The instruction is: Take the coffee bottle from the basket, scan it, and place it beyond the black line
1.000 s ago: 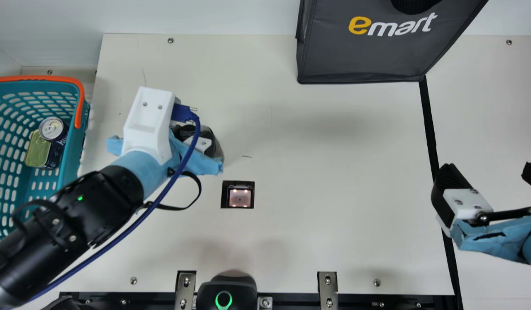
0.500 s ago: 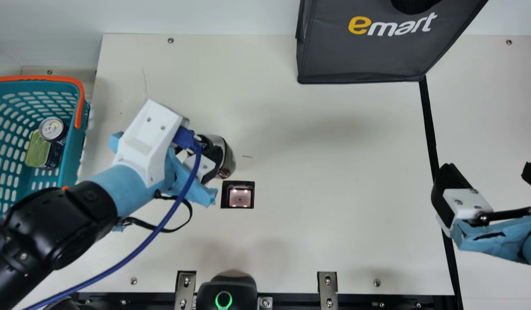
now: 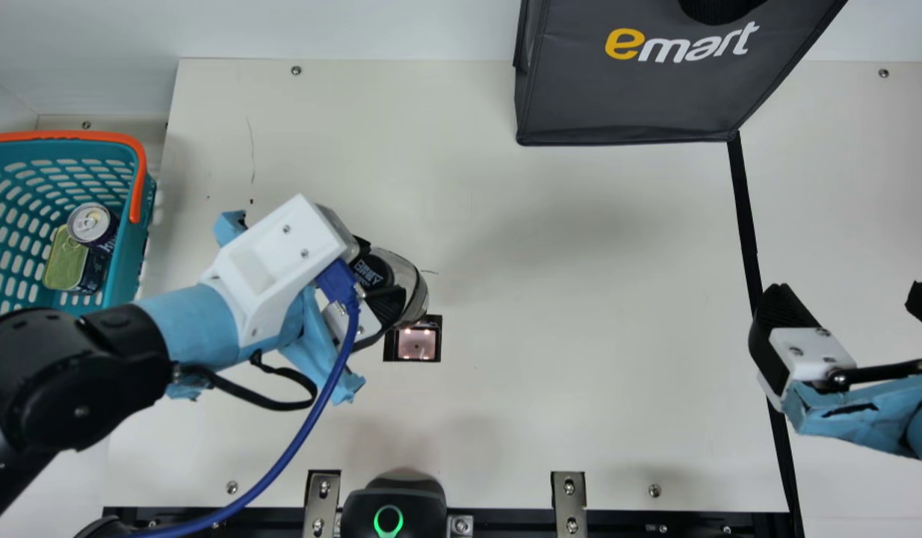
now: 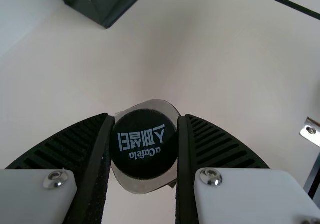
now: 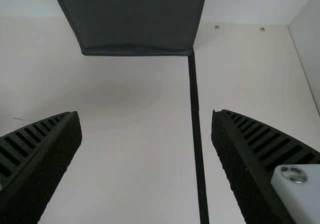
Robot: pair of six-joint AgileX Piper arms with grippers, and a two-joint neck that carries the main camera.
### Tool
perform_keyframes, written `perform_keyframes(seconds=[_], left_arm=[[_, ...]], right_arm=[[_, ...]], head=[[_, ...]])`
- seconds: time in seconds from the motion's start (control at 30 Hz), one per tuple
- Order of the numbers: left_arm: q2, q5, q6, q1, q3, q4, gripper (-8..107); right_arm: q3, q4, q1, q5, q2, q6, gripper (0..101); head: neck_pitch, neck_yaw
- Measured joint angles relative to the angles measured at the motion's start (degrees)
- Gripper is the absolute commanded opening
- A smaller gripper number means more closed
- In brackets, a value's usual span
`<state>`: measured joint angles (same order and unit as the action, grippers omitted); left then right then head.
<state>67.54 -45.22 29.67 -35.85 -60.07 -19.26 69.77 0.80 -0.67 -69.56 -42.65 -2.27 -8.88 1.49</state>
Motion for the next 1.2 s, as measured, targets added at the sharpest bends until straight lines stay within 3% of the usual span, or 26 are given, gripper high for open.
perform_keyframes(seconds=[0.3,0.57,1.2], left_arm=[[1.96,-6.4,21.65,4.63,-1.79,-10.58,10],[3.07,-8.99,35.06,5.43,-0.61,-14.56,10],[7.54,-12.65,48.14,4.55,0.75,-18.31,10]], right_arm=[[0.0,0.0,0.0,0.0,0.0,0.0,91],[0.0,0.0,0.0,0.0,0.0,0.0,91],[0.0,0.0,0.0,0.0,0.0,0.0,91]], head=[[0.0,0.0],[0.0,0.0],[0.0,0.09]])
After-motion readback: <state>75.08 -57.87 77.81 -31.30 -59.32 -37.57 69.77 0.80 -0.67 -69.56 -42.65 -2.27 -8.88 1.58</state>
